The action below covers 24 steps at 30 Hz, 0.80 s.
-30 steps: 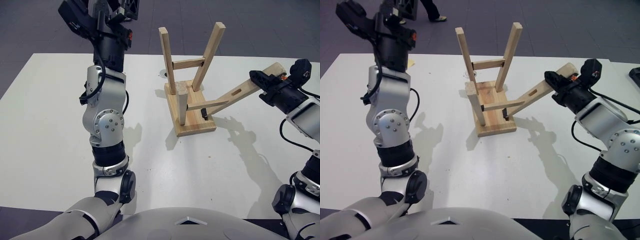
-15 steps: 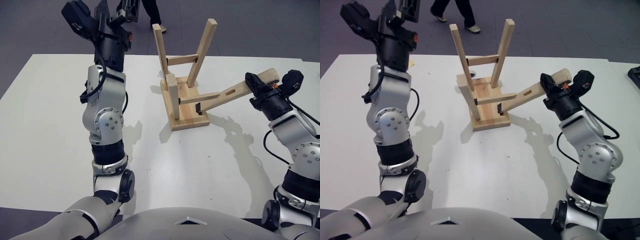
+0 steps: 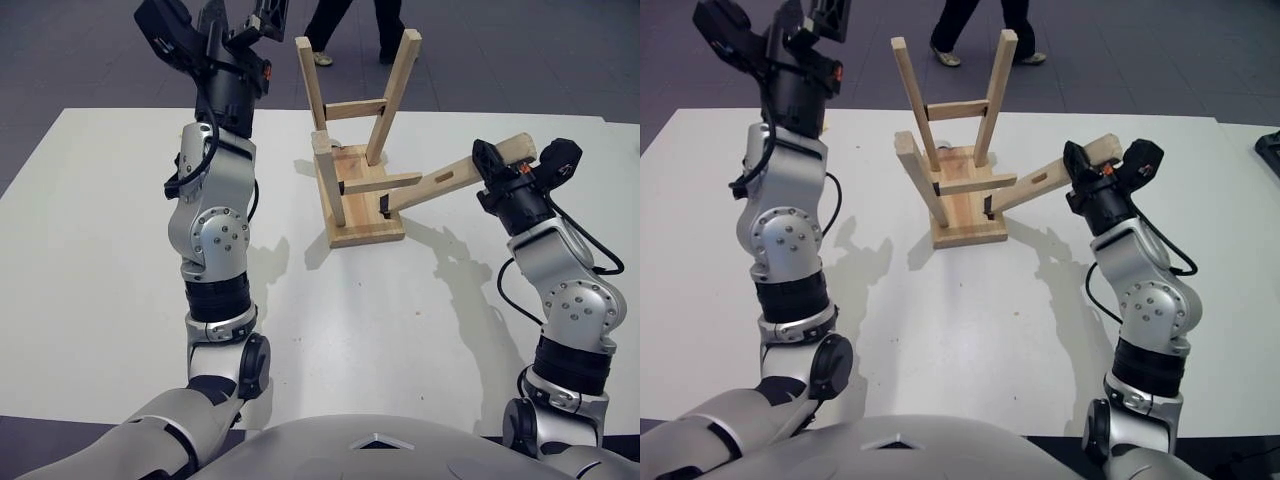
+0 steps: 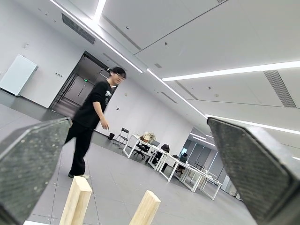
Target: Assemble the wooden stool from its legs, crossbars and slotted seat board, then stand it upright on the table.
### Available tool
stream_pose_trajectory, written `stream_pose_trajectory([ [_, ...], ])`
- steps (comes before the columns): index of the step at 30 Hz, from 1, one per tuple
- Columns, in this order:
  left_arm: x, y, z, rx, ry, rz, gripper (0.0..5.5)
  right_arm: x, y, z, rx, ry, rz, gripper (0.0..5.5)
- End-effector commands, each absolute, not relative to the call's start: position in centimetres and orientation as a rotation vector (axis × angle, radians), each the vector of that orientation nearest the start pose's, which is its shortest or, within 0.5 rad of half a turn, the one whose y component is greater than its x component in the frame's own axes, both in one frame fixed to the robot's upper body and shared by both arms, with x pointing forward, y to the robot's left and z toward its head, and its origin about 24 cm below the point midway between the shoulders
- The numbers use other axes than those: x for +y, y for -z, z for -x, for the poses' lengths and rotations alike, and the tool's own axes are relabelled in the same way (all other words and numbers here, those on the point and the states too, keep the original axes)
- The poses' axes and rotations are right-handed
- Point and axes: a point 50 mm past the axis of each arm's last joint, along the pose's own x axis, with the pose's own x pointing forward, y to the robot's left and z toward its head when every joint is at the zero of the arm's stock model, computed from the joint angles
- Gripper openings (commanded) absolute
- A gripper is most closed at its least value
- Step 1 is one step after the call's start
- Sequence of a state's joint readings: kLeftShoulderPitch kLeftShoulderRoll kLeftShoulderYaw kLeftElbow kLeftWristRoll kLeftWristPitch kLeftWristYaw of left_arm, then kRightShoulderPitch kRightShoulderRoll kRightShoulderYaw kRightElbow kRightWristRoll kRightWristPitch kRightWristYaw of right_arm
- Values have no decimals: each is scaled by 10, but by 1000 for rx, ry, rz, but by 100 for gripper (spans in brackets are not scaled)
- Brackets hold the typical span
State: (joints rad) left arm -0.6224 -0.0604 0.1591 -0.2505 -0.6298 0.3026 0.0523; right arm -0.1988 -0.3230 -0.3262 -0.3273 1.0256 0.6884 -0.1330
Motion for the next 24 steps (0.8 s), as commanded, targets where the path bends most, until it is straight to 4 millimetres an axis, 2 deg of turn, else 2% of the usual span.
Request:
stream_pose_trajectory([
  [1,115,-245,-306,-507,332,645,540,-217,-128,-261,222,-114,-584,101],
  [6,117,-244,-304,-514,315,652,540,-215,-145,-259,216,-175,-606,101],
  [18,116,-241,-302,-513,295,666,540,-219,-165,-262,212,-204,-672,100],
  [24,115,-240,-302,-506,296,674,540,-214,-172,-260,203,-215,-690,100],
])
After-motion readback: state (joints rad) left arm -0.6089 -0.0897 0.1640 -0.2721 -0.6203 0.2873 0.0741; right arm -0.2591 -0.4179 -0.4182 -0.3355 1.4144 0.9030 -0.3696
